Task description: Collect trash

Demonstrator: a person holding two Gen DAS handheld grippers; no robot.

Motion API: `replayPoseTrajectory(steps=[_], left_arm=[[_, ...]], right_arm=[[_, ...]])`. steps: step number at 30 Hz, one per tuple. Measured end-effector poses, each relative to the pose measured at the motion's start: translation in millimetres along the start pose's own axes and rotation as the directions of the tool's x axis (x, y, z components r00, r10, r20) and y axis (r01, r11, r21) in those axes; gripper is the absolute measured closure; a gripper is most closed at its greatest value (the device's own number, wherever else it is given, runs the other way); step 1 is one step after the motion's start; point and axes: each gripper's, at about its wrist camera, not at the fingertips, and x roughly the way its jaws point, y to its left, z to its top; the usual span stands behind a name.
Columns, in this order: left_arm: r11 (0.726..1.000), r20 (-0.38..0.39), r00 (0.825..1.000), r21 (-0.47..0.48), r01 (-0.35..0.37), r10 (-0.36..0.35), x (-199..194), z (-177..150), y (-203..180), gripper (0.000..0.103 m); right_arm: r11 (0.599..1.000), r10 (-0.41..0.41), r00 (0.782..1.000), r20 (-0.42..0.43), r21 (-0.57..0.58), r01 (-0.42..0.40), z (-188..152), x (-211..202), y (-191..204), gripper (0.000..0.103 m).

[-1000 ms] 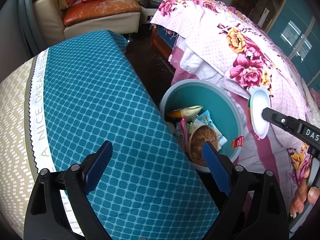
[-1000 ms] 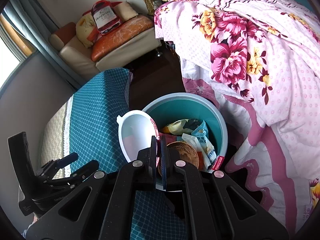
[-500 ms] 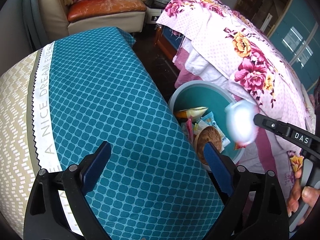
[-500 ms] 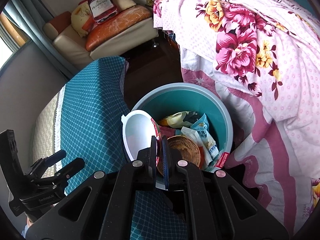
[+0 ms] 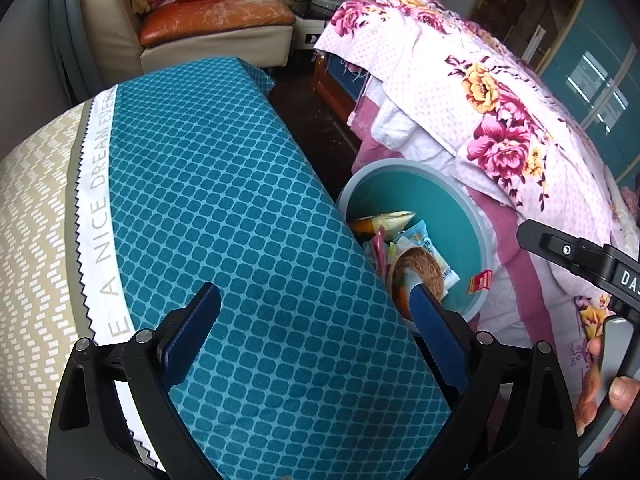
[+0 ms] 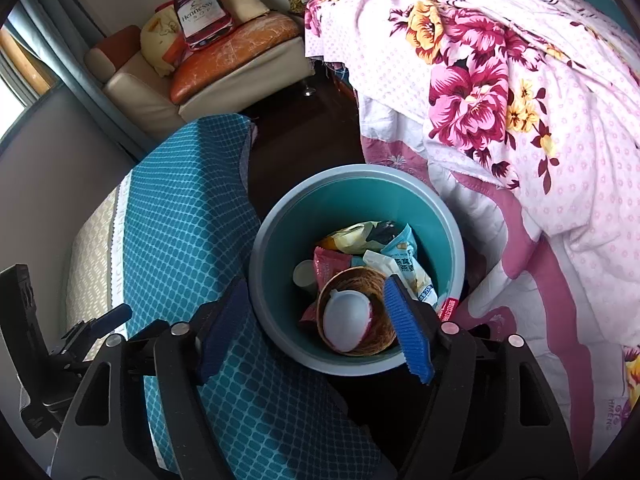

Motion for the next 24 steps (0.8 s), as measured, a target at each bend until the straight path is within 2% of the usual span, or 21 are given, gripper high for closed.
replayPoseTrajectory(steps=[2, 7, 13, 20, 24], left_arm=[[1.0, 0.002, 1.0, -0.001, -0.006, 0.006, -5, -2, -2, 0.004], [1.0, 0.01, 1.0, 0.002, -0.025, 0.025, -22, -9, -7, 0.004], [0.999, 0.012, 0.999, -0.006, -0.048, 0.048, -38, -20, -11, 0.004], [0.998, 0.031, 0.997, 0.006, -0.067, 0.067, -56, -35, -18, 0.004], [0.996, 0.042, 0.996, 0.024, -0.082, 0.081, -63, -46, -25, 0.004]], right_arm=[[1.0, 0.005, 1.0, 0.001, -0.011, -0.004, -2, -4, 1, 0.024], [0.997, -0.017, 1.0, 0.013, -0.079, 0.018, -11, -17, 12, 0.016], [0.985, -0.066, 0.997, 0.042, -0.159, 0.072, -28, -36, 25, 0.007], [0.956, -0.146, 0.985, 0.088, -0.242, 0.163, -51, -62, 40, 0.007], [0.956, -0.139, 0.986, 0.093, -0.247, 0.158, -58, -70, 32, 0.007]])
